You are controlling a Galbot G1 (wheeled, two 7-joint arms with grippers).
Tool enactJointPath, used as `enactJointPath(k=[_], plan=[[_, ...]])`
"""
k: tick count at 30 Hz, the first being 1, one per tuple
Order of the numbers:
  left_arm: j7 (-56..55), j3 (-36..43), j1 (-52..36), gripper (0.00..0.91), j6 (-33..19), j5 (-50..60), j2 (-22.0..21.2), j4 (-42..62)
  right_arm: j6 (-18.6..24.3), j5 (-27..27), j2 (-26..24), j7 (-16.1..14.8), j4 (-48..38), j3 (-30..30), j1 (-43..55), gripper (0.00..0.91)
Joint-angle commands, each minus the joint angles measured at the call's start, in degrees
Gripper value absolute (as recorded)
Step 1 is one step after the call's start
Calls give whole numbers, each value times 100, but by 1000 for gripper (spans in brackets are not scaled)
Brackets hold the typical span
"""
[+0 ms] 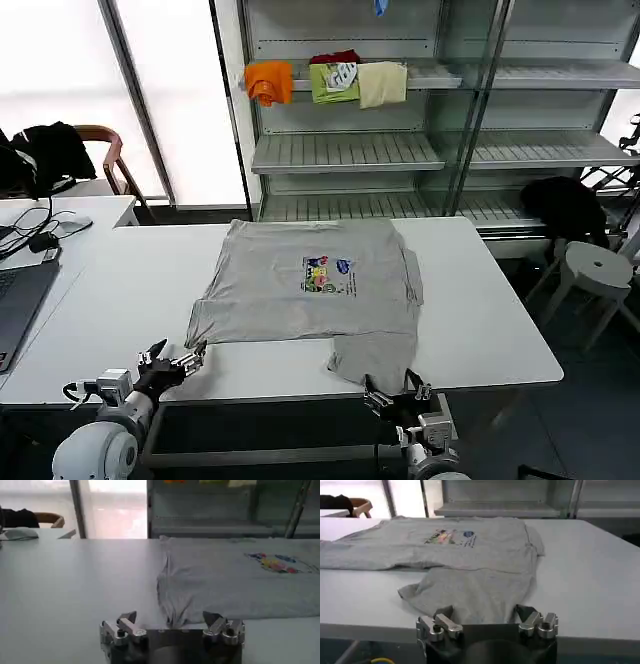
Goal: Fold and organize the clothes.
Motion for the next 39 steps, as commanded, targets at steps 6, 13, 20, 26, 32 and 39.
enactJointPath(k=[6, 13, 20, 26, 32, 39], plan=[[10, 45, -3, 20, -48, 32, 9, 166, -6, -17, -1, 110, -47, -111, 6, 0], [77, 41, 68, 0, -108, 37, 11, 105, -5, -19, -54, 128, -29, -122, 5, 0], [60, 23, 80, 0, -156, -104, 16, -131, 384, 101, -24, 211, 162, -66, 23, 0], [39, -26, -34, 0, -366, -287, 2, -257, 561, 115, 16, 259, 364, 36, 185, 0], [22, -72, -329, 0, -362, -581, 11, -297, 484, 109, 116, 185, 370, 178, 633, 0], [54, -13, -956, 0, -151, -787, -120, -19, 165, -50, 264, 9, -266, 362, 1759, 0]])
